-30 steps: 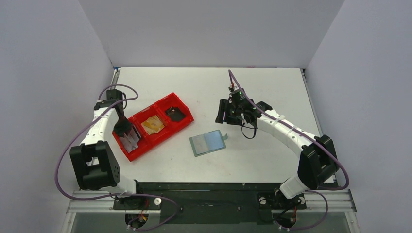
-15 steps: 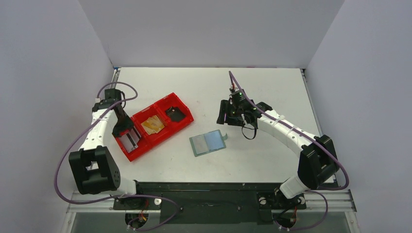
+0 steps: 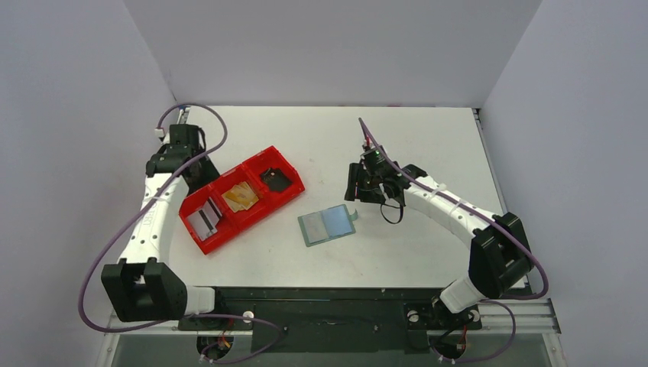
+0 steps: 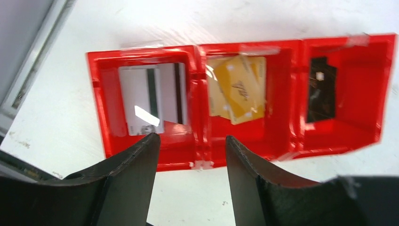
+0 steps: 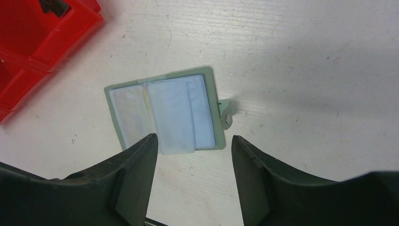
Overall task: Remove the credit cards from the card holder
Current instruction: Place the credit card in the storage box, then remove the credit card from the card holder.
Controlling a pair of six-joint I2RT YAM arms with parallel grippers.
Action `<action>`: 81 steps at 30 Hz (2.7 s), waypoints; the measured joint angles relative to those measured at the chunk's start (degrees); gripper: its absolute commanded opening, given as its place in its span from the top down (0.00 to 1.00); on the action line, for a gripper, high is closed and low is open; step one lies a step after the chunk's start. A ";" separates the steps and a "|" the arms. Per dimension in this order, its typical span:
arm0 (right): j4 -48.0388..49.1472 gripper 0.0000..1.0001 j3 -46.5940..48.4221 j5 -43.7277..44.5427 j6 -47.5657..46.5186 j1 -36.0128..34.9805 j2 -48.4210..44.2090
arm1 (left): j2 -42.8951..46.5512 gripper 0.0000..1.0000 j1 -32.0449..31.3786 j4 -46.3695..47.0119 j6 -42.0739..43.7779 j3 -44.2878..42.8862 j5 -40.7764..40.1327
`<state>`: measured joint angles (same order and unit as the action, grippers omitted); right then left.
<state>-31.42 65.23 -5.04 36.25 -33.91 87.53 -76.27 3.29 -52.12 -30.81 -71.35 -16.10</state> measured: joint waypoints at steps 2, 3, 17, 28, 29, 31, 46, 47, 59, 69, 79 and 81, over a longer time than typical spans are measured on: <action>-0.15 0.47 -0.11 0.26 0.07 -0.37 -0.04 | 0.00 0.48 -3.76 -0.13 -0.09 -1.62 -0.24; -0.20 0.48 -0.11 0.33 0.17 -0.66 -0.04 | 0.00 0.48 -5.84 -0.13 -0.11 -2.27 -0.13; 1.88 0.75 -0.11 -0.52 3.91 -7.13 2.23 | -1.99 0.48 -23.50 3.19 -2.71 -2.91 7.78; 3.72 0.83 1.18 -3.41 4.96 -10.19 11.28 | -2.29 0.48 -27.98 6.93 -5.22 3.98 12.50; 3.74 0.84 1.88 -3.65 4.96 -10.60 12.15 | -2.29 0.48 -28.04 7.15 -5.44 4.44 12.79; 4.02 0.85 3.63 -4.33 4.98 -11.43 14.14 | -2.29 0.48 -28.06 7.43 -5.73 4.90 13.18; 3.43 0.69 7.34 -3.82 4.24 -12.26 20.26 | -2.89 0.48 -28.06 8.79 -6.08 5.55 14.21; 3.39 0.64 7.34 -3.30 3.96 -11.85 20.26 | -2.99 0.48 -28.06 8.79 -6.08 5.55 14.29; 2.89 0.54 6.95 0.00 2.27 -11.28 20.26 | -3.58 0.48 -28.06 8.81 -6.05 5.55 14.91; -1.01 0.53 9.31 6.91 1.86 -16.37 20.24 | -3.58 0.48 -28.06 8.61 -6.03 5.55 14.84; -3.67 0.49 13.64 10.03 1.27 -19.45 20.22 | -3.45 0.48 -26.86 8.09 -6.05 5.55 14.51; -3.69 0.48 14.12 9.73 1.01 -19.61 20.28 | -3.10 0.48 -26.16 7.82 -6.05 5.55 14.45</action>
<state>-35.11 79.35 4.69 37.26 -53.52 107.81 -79.37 -22.87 -44.29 -36.86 -65.80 -1.65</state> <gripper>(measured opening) 0.505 0.522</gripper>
